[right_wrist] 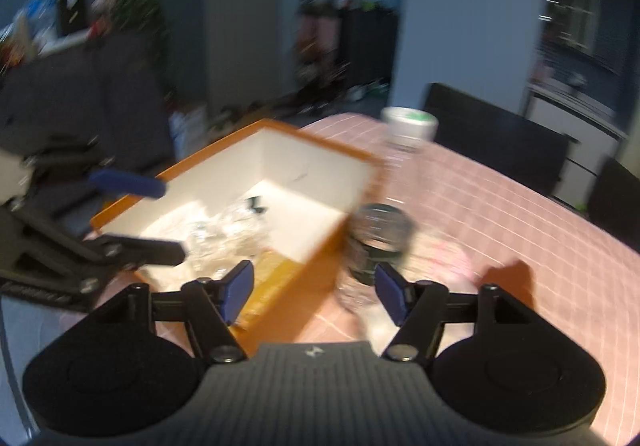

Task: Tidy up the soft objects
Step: 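Grasp the white mesh bag with the left gripper and pull it from the pile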

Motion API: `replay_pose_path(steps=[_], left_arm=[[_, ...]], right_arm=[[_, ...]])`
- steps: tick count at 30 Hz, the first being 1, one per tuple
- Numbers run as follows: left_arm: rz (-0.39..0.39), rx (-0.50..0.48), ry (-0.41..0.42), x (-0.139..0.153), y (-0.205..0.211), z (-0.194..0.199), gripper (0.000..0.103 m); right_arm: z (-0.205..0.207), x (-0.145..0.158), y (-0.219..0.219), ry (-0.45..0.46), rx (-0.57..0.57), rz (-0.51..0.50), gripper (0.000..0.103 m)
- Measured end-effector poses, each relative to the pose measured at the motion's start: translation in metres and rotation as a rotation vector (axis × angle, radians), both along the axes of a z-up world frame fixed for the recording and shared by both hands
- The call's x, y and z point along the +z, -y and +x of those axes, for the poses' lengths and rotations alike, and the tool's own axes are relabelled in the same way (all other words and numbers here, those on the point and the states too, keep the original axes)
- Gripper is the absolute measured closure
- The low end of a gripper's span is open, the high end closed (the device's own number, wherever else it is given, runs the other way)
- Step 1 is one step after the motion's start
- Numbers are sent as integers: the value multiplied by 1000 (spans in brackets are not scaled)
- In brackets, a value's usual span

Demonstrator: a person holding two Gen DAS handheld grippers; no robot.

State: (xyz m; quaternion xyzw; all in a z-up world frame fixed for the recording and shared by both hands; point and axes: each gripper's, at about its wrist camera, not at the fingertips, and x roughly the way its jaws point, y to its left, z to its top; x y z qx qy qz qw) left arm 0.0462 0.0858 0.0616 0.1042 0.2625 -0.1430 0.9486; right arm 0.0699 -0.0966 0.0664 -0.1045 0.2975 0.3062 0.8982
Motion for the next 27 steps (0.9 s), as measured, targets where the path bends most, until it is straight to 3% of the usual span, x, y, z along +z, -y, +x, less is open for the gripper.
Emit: replay_pose_path(steps=[5,11,17,27], left_arm=[[-12,-56,45,-14,45,-4,33],[-4,-84,12,-42,86,10,34],[147,-107,-39,-66,116,34,36],[464,-166,-161,-92,149,87,37]], right_arm=[[-13,-17,55,-13,-151,68,33],[-19,-50,95,-22,-289,95,31],[-3,-81,115,-98,-335,140,35],[20,-119,105,-236,-300,215,63]])
